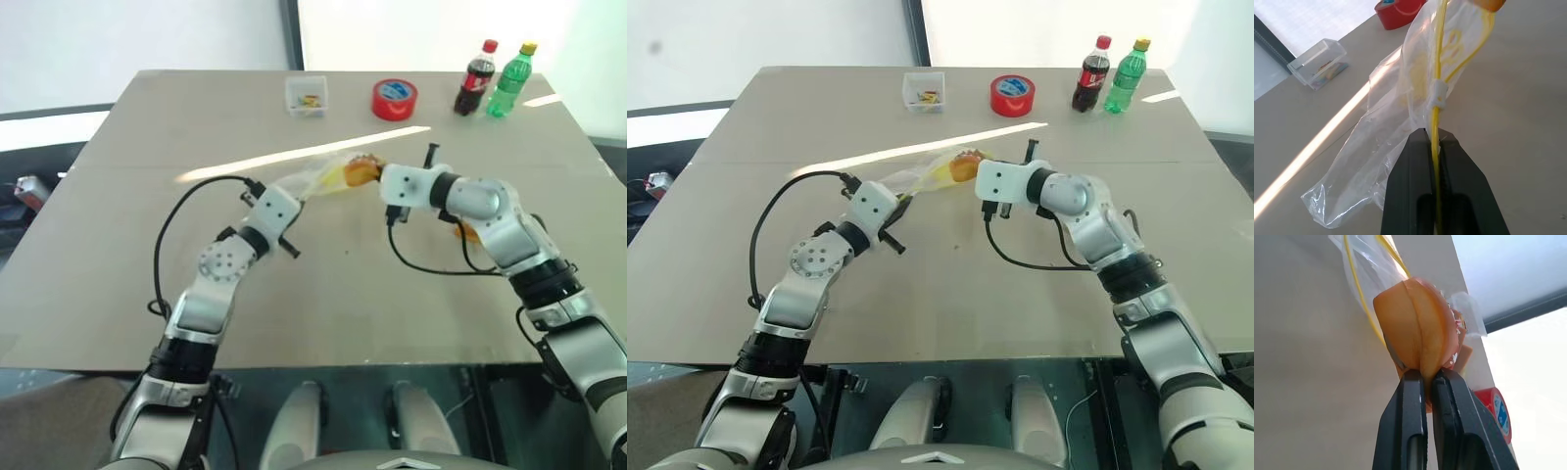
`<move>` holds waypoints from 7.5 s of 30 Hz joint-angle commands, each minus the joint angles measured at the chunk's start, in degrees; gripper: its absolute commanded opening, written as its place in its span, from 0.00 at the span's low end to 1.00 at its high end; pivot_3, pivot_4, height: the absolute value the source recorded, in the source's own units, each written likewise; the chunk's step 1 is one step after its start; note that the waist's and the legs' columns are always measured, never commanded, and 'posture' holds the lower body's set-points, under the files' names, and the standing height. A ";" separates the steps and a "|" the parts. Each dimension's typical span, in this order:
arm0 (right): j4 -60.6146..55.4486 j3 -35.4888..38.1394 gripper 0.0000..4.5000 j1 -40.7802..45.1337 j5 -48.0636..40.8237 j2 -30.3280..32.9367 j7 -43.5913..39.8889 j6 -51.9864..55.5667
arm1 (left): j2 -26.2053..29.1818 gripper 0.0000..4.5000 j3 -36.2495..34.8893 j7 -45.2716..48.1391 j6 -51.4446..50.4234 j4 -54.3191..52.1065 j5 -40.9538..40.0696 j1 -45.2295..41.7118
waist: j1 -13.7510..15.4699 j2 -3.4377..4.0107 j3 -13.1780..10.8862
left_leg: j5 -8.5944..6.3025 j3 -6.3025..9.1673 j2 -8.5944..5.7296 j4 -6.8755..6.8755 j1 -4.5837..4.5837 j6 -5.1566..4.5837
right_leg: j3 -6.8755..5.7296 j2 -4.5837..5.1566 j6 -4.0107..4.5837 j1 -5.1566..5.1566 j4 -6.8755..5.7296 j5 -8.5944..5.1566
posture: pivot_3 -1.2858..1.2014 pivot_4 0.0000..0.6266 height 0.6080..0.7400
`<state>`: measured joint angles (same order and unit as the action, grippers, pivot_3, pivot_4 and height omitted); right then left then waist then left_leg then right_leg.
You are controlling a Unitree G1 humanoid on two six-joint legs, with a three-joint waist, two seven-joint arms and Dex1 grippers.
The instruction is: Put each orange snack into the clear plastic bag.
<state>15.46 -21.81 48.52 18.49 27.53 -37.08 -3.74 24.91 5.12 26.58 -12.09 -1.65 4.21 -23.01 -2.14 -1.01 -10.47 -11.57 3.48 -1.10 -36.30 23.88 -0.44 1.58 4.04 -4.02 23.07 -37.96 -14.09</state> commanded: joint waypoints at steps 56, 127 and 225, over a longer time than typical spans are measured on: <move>-8.20 17.00 0.98 -13.64 -21.44 22.66 -26.07 25.80 | -7.87 0.00 0.83 1.08 -3.64 -2.63 -5.31 -2.65 | 1.13 0.00 0.00 | -0.02 0.00 0.02 -0.10 -0.06 -0.03 | -0.05 -0.01 0.00 -0.18 0.04 0.00 | 0.52 0.24 1.00; 2.15 10.06 0.99 2.94 -16.34 1.69 -17.60 15.67 | -10.73 0.00 2.15 0.09 -3.43 -3.80 -6.50 -1.81 | 1.39 0.05 -0.02 | -0.01 0.07 -0.07 -0.10 -0.02 -0.02 | -0.11 0.01 0.00 -0.19 0.07 0.00 | 0.52 0.24 1.00; -8.38 3.40 0.01 10.22 -10.58 6.46 -27.78 -4.43 | 2.18 0.00 11.02 12.04 -0.26 -8.32 8.94 -15.77 | 1.17 0.19 -0.16 | -0.01 0.00 -0.02 -0.11 0.11 -0.02 | -0.08 -0.01 -0.01 -0.02 0.05 -0.01 | 0.52 0.24 1.00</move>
<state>7.61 -19.74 57.25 7.85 33.46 -65.61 -7.58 27.15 16.48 38.83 -13.44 -7.85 12.88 -38.05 -0.96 -0.82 -10.63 -11.58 3.48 -1.12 -36.41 23.99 -0.46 1.50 4.02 -4.03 23.05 -37.91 -14.10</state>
